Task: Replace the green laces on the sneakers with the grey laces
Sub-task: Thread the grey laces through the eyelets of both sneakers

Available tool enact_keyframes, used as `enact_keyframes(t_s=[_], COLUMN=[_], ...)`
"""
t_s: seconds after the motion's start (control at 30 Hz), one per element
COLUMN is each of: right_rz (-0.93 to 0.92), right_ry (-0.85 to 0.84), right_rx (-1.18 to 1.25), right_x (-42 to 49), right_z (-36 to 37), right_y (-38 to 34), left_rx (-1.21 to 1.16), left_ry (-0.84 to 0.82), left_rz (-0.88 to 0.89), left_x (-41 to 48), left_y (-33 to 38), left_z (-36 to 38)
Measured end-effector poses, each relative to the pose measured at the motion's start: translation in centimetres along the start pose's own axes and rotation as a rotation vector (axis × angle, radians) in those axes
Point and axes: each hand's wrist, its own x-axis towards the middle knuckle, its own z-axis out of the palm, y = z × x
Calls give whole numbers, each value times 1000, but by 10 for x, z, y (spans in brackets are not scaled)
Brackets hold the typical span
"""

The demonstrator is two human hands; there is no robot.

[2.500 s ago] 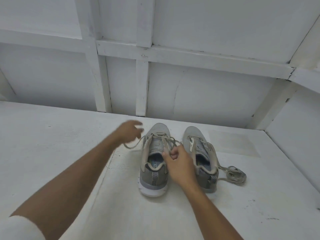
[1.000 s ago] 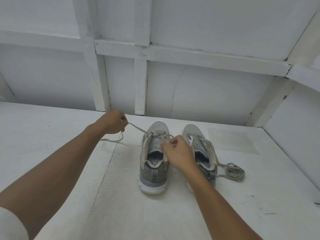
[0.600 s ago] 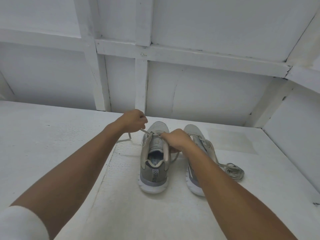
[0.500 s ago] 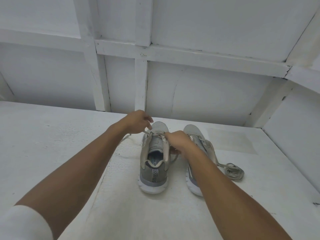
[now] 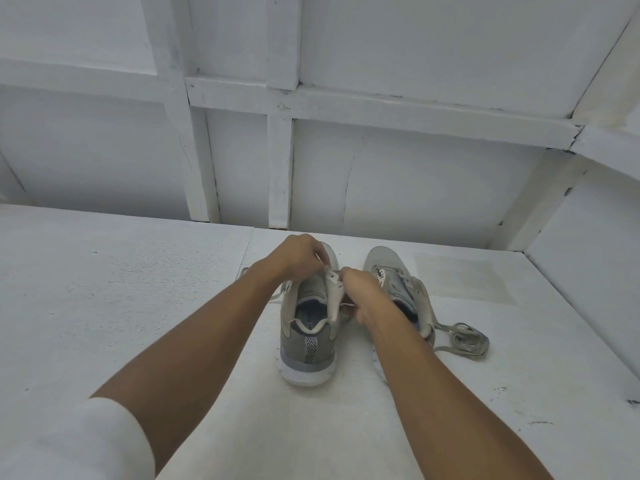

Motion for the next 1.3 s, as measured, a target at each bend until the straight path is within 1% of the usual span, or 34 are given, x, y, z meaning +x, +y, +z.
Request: enact_keyframes(t_s=[0.5,0.97,1.2,1.3], right_rz=[-26,-11,-28,-12], right_ry=[3,7,-41,-28], right_rx=[-7,-12,-56,-35], right_x=[3,6,8,9], right_z=[-2,-1,0,-1], right_y=[1,2,-1,0], left_rx=[10,-18,3,13], left_ry=[-4,2,0,4], left_rz=[-4,-13,28,33], left_x=[4,4,0,1], left_y=[1,1,4,2], left_z=[8,8,7,10])
